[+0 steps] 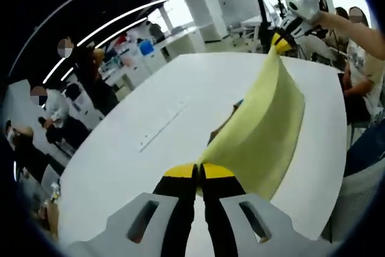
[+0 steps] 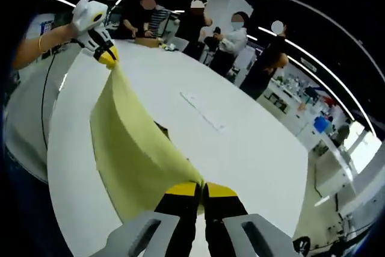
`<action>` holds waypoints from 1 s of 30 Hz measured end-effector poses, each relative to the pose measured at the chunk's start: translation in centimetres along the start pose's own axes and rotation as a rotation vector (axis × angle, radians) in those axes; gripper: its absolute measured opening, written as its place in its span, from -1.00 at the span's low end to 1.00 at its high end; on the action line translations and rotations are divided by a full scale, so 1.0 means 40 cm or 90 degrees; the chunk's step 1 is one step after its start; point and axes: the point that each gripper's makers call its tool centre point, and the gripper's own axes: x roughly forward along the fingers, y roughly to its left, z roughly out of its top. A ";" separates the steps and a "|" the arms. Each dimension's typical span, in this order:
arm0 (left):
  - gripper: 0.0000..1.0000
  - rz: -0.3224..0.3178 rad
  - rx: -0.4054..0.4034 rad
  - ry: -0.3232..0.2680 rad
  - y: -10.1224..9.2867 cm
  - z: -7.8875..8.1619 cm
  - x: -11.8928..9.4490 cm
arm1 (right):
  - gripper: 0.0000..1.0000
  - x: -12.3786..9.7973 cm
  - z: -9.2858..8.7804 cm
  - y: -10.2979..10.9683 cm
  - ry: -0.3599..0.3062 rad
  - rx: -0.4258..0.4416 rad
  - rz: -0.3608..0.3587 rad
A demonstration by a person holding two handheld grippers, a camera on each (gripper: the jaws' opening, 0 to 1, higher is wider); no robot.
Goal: Fold the garment on the visible template until the final outline fits inside the template.
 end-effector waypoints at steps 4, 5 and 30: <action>-0.99 -0.011 -0.072 -0.007 0.009 -0.018 0.051 | -1.00 0.028 -0.014 -0.010 0.018 -0.009 -0.013; -0.99 -0.009 -0.077 -0.004 0.019 -0.025 0.066 | -1.00 0.034 -0.015 -0.012 0.016 0.001 -0.012; -0.98 -0.062 -0.104 0.066 0.034 -0.156 0.322 | -1.00 0.258 -0.171 -0.033 0.121 0.117 0.026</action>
